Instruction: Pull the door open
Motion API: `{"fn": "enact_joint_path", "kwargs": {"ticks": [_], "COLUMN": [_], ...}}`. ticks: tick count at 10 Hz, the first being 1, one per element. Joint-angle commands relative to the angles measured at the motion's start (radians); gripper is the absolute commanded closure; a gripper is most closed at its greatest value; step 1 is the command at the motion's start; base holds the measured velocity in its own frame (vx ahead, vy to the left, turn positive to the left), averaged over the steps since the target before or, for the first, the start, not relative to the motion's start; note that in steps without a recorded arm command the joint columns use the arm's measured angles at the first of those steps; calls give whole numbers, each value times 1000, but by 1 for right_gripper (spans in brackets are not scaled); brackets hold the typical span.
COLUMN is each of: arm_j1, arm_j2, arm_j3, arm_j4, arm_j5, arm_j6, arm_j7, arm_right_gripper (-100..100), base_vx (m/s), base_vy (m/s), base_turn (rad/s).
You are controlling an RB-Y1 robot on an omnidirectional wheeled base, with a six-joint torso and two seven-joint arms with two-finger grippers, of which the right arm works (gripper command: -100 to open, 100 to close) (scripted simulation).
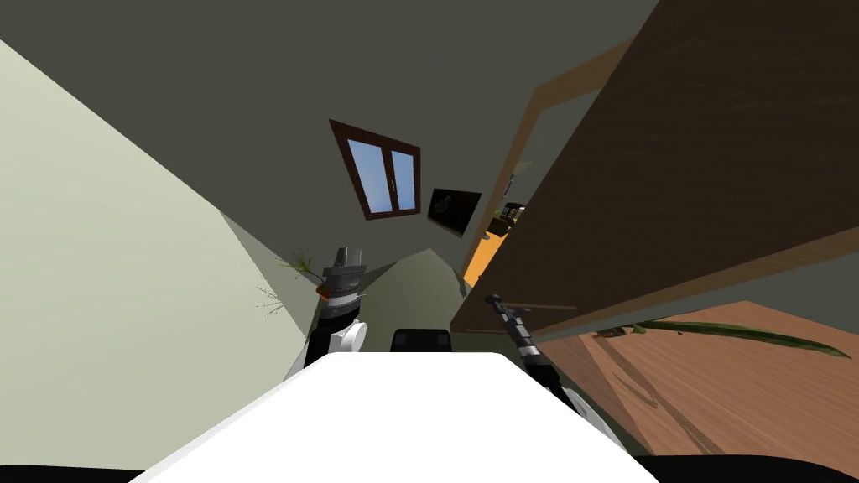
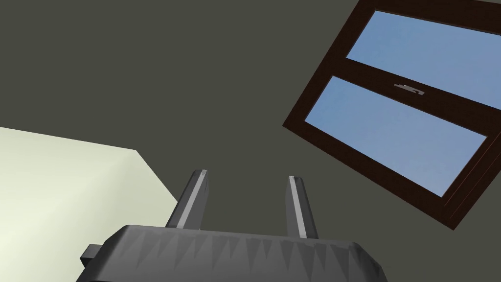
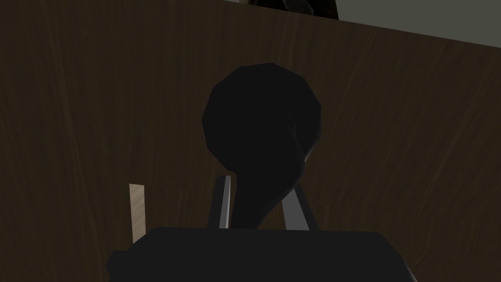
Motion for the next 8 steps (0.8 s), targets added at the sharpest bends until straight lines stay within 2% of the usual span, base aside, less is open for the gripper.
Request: {"fn": "enact_joint_path", "kwargs": {"ticks": [1, 2, 3, 8], "arm_j1": [3, -1, 0, 3], "arm_j2": [-10, -3, -7, -19], "arm_j3": [-4, 3, 7, 10], "arm_j4": [6, 9, 19, 41], "arm_j5": [-1, 2, 3, 3], "arm_j6": [-14, -10, -23, -56], "arm_j7": [-2, -3, -7, -15], "arm_right_gripper": [100, 100, 100, 100], "base_vx": [-171, -78, -132, -173], "base_vy": [-55, -14, -46, -50], "base_turn": [111, 33, 150, 138]}}
